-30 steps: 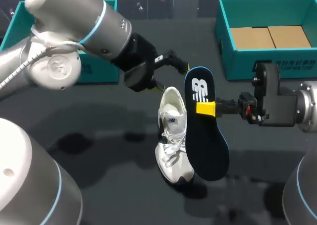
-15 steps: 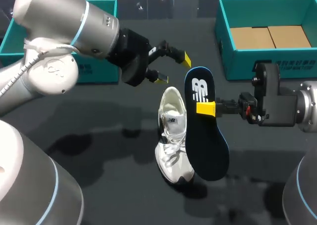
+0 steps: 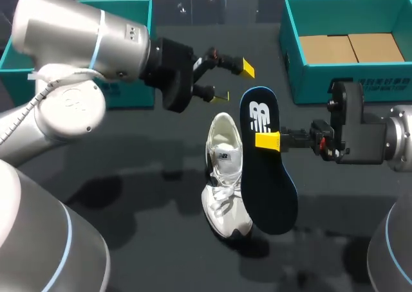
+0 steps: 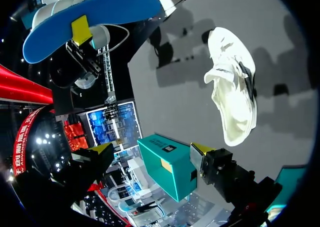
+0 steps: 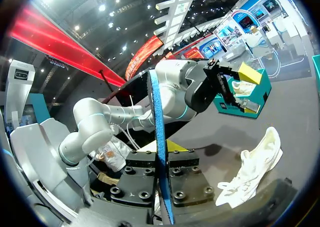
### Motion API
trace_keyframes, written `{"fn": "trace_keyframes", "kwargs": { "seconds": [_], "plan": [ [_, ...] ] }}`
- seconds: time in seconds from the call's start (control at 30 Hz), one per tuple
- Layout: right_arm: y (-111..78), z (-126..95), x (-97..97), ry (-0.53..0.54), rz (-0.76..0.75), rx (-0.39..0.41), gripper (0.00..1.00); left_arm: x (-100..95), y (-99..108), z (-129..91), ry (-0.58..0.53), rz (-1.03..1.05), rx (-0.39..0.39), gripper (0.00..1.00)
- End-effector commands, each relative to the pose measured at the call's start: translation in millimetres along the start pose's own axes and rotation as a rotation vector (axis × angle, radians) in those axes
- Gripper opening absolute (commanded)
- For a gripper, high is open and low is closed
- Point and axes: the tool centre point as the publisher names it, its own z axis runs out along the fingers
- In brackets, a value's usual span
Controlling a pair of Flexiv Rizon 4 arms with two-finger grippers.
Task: Take the shoe out of the shoebox, open the shoe tongue, remove and reinsert the insole, then place the shoe into the shoebox
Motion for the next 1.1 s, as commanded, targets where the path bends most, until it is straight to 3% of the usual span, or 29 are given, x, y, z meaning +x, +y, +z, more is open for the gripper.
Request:
{"fn": "trace_keyframes", "kwargs": {
  "seconds": [0.03,0.27,0.47,0.73,0.87,1.1],
  "plan": [
    [-0.6,1.0,0.1,-0.002,0.001,0.0,0.0,2.6,-1.9,-0.6,-0.023,-0.008,-0.006,1.0],
    [-0.6,1.0,0.1,-0.002,0.001,0.0,0.0,-3.2,9.6,-5.5,-0.174,-0.111,-0.035,1.0],
    [-0.6,1.0,0.1,-0.002,0.001,0.0,0.0,-0.6,15.9,-13.3,-0.23,-0.148,-0.074,1.0],
    [39.6,-10.4,-59.6,0.028,0.207,0.015,0.0,1.3,18.3,-26.8,-0.268,-0.16,-0.1,1.0],
    [52.2,-14.2,-92.3,0.036,0.312,-0.029,0.0,0.5,21.6,-34.1,-0.294,-0.174,-0.076,1.0],
    [52.2,-14.2,-92.3,0.036,0.312,-0.029,0.0,-0.6,22.5,-37.8,-0.291,-0.164,-0.06,1.0]
  ]
}}
